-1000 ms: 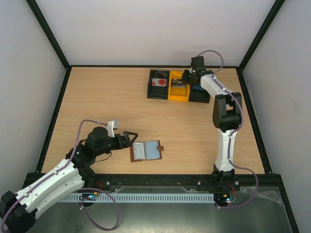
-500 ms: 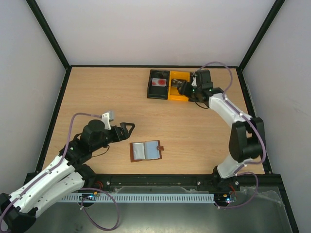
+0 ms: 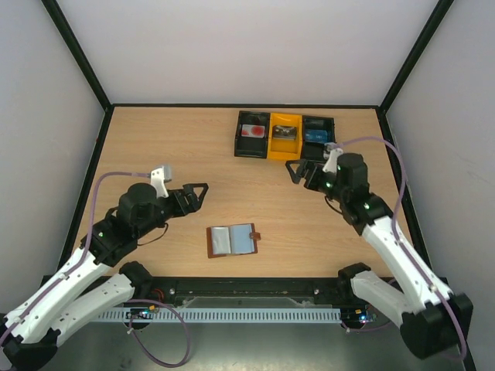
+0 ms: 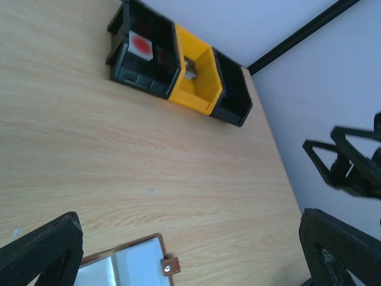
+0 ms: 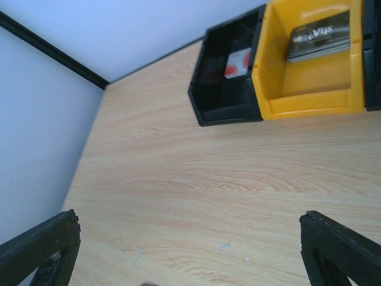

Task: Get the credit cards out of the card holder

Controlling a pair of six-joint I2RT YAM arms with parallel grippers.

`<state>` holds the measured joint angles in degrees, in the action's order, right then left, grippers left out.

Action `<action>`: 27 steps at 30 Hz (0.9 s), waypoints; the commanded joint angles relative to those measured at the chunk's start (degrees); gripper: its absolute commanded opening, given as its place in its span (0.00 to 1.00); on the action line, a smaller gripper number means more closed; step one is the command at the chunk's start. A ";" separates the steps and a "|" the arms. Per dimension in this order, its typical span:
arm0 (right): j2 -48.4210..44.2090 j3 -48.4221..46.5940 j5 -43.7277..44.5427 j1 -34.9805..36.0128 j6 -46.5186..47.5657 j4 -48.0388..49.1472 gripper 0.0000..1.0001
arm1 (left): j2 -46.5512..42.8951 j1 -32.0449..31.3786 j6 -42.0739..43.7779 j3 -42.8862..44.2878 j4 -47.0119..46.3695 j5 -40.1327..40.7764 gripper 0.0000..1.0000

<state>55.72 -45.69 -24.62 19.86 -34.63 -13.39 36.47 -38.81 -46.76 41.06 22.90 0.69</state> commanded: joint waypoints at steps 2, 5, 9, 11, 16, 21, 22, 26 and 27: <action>-11.62 5.57 -2.82 0.20 -1.18 -0.74 0.98 | -0.86 0.39 1.99 3.06 1.74 1.51 1.00; -16.32 6.65 -4.55 0.19 -0.21 -2.82 0.98 | -1.98 0.40 2.36 2.67 1.11 0.96 1.00; -21.13 8.75 -8.58 0.19 -0.37 -4.09 0.98 | -5.15 0.40 2.56 -2.07 -2.60 -0.60 1.00; -22.94 10.15 -9.79 0.18 -1.04 -4.03 0.98 | -7.52 0.35 2.25 -5.04 -4.85 -1.46 1.00; -26.45 13.71 -10.20 0.20 -3.30 -3.68 0.98 | -10.47 0.35 0.97 -9.11 -7.38 -2.86 1.00; -28.79 17.69 -10.77 0.18 -5.78 -1.86 0.98 | -10.77 0.40 0.35 -10.80 -7.12 -2.24 1.00; -29.09 18.00 -10.70 0.19 -6.12 -1.66 0.98 | -10.72 0.40 0.09 -10.97 -7.27 -2.05 1.00; -29.36 17.85 -10.99 0.21 -6.50 -1.20 0.98 | -10.50 0.35 0.44 -11.12 -7.85 -0.97 1.00; -29.36 17.76 -11.12 0.18 -6.56 -1.16 0.98 | -10.30 0.33 0.66 -11.04 -7.94 -0.74 1.00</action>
<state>27.31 -27.73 -34.41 19.86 -39.99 -16.10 26.13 -38.81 -46.37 30.65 17.21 -1.17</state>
